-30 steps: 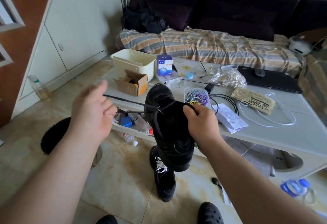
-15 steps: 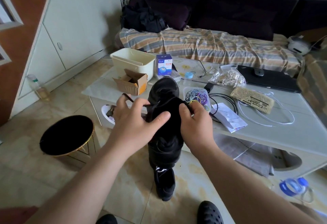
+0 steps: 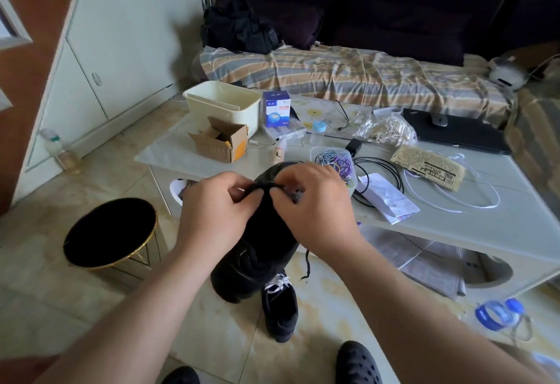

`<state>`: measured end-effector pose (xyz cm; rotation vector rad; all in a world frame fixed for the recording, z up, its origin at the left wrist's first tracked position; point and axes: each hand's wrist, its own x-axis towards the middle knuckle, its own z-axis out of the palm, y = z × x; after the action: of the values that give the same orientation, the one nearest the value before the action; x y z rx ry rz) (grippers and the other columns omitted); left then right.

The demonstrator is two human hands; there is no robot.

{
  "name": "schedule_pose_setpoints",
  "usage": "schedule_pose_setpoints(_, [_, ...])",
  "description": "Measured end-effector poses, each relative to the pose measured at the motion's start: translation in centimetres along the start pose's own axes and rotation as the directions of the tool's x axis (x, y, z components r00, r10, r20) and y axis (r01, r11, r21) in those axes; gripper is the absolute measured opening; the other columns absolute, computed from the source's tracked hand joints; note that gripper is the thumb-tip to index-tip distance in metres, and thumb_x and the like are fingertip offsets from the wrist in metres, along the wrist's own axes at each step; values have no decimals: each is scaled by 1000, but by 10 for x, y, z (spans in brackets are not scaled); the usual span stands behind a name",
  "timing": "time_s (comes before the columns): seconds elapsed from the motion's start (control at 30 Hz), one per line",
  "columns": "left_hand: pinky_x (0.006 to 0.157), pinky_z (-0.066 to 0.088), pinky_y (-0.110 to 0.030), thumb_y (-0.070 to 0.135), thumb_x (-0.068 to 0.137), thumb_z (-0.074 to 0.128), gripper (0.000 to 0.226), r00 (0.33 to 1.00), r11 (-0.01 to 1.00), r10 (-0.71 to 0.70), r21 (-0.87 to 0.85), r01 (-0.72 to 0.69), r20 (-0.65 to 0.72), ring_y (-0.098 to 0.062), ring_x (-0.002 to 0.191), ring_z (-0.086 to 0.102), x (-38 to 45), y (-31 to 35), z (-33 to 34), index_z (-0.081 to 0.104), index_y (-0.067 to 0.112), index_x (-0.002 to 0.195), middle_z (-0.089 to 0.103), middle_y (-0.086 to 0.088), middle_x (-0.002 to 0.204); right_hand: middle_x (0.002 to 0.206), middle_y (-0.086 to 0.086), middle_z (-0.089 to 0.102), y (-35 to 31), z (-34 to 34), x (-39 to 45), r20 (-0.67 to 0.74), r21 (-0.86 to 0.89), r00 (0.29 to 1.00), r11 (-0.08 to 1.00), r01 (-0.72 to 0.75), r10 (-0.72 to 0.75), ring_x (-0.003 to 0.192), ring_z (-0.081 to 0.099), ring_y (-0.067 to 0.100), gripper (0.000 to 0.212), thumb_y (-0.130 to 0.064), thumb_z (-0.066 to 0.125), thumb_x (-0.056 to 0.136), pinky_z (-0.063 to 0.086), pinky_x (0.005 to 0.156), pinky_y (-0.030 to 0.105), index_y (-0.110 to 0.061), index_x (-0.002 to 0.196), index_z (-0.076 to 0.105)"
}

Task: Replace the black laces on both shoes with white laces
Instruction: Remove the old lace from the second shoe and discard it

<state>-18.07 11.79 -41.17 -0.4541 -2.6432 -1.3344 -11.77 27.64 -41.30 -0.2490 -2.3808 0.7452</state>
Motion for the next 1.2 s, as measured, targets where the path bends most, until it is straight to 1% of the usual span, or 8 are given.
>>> schedule_pose_setpoints(0.33, [61, 45, -11, 39, 88, 78, 10, 999, 999, 18, -27, -17, 45, 5, 72, 65, -5, 8, 7, 77, 29, 85, 71, 24, 71, 76, -7, 68, 12, 13, 2, 87, -99, 986, 984, 149, -141, 77, 59, 24, 11, -28, 64, 85, 51, 73, 36, -23, 85, 73])
schedule_pose_setpoints(0.43, [60, 42, -10, 36, 89, 77, 11, 1000, 999, -19, -43, 20, 12, 2, 69, 66, 1, 3, 1, 74, 27, 82, 70, 21, 68, 68, -8, 64, 20, -2, 14, 31, 160, 970, 957, -242, 240, 65, 55, 15, 9, -22, 70, 84, 46, 63, 27, -19, 75, 71])
schedule_pose_setpoints(0.5, [66, 48, -22, 36, 88, 76, 12, 999, 998, -36, -48, 35, -26, 0, 66, 66, 6, -2, -5, 73, 28, 81, 70, 19, 66, 53, -8, 51, 42, -13, 26, 40, 342, 800, 744, -574, 599, 55, 43, 22, 16, -21, 66, 85, 36, 50, 26, -15, 71, 63])
schedule_pose_setpoints(0.57, [65, 47, -24, 36, 88, 76, 12, 999, 998, -32, -58, 29, -44, -1, 65, 65, 7, -3, -8, 72, 28, 79, 70, 19, 66, 50, -10, 46, 53, -18, 26, 111, 340, 724, 658, -672, 681, 55, 39, 21, 18, -21, 66, 87, 33, 50, 25, -16, 71, 59])
schedule_pose_setpoints(0.63, [61, 42, -12, 35, 88, 77, 12, 999, 1000, -1, -22, 0, -35, 2, 67, 65, 5, 0, -7, 72, 28, 78, 69, 22, 67, 72, -15, 61, 48, -14, 24, 173, 306, 784, 724, -619, 597, 67, 53, 16, 3, -22, 69, 87, 40, 59, 25, -23, 88, 66])
schedule_pose_setpoints(0.73, [59, 41, -8, 33, 88, 78, 10, 1000, 1000, 23, 18, -24, 18, 4, 67, 64, -1, 3, -1, 74, 28, 80, 69, 23, 65, 112, -15, 60, 28, -10, 19, 68, 271, 945, 906, -326, 320, 105, 59, 13, 34, -22, 67, 81, 48, 88, 30, -28, 114, 68])
schedule_pose_setpoints(0.87, [63, 39, -5, 36, 85, 78, 7, 998, 997, 35, 61, -39, 58, 11, 76, 60, -5, 5, 8, 76, 30, 83, 68, 23, 64, 94, -15, 68, 9, 1, 8, 135, -72, 985, 991, 116, -105, 99, 58, 22, 21, -29, 62, 77, 51, 84, 43, -33, 93, 74])
schedule_pose_setpoints(1.2, [62, 41, -6, 34, 86, 78, 5, 998, 1000, 6, 11, -7, 67, 5, 71, 64, -7, 4, 8, 77, 30, 85, 70, 23, 67, 62, -7, 53, 14, 13, 2, 167, -146, 974, 973, 181, -156, 71, 54, 24, 10, -29, 64, 83, 52, 62, 38, -23, 78, 69])
